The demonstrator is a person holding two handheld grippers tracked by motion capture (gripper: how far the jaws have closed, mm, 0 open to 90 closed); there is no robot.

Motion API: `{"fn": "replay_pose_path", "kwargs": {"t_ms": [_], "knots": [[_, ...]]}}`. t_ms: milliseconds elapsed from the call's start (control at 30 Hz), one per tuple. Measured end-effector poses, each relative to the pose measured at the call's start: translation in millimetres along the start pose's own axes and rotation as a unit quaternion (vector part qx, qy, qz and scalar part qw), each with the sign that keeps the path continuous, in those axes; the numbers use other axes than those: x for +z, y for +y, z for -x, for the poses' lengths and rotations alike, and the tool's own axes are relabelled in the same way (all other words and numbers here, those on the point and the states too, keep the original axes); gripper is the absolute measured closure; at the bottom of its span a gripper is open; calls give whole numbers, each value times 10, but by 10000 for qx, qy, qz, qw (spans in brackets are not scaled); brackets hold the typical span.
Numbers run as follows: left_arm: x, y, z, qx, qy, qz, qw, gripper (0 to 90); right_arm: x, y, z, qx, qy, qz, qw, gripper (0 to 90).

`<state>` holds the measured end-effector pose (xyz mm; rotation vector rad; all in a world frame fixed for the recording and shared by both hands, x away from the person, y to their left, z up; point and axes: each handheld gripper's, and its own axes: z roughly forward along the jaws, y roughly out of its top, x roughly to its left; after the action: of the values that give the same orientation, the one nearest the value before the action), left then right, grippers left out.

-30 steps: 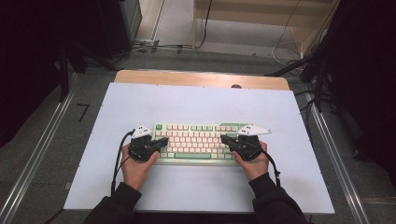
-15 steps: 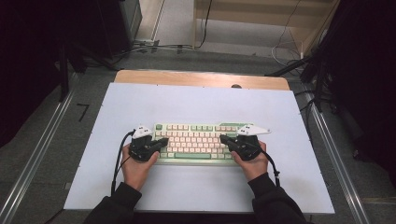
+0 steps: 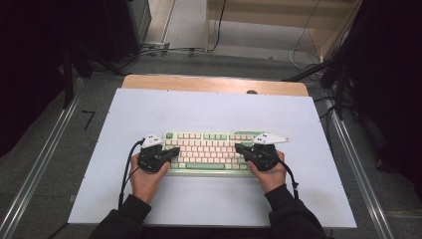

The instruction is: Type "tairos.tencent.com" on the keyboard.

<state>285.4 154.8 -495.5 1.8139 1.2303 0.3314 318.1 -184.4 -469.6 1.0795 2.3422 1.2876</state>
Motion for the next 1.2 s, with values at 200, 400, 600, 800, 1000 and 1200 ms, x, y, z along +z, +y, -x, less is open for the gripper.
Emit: {"fn": "replay_pose_path", "kwargs": {"t_ms": [200,400,600,800,1000,1200], "knots": [[8,-5,6,1,-16,-9,10000,900,-6,2,-3,-7,1,13,10000,881],[11,-6,9,12,4,-8,10000,900,-10,2,-6,-6,-9,25,10000,881],[31,-15,10,37,23,-90,10000,900,-5,0,-9,-24,-8,14,10000,881],[19,-16,16,4,-4,-29,10000,900,-5,1,-11,-30,-5,22,10000,881],[-18,-5,37,-61,-91,164,9998,900,-5,2,-15,-16,5,25,10000,881],[-39,-8,31,-114,-93,264,9995,900,-7,4,-18,-9,4,25,10000,882]]}}
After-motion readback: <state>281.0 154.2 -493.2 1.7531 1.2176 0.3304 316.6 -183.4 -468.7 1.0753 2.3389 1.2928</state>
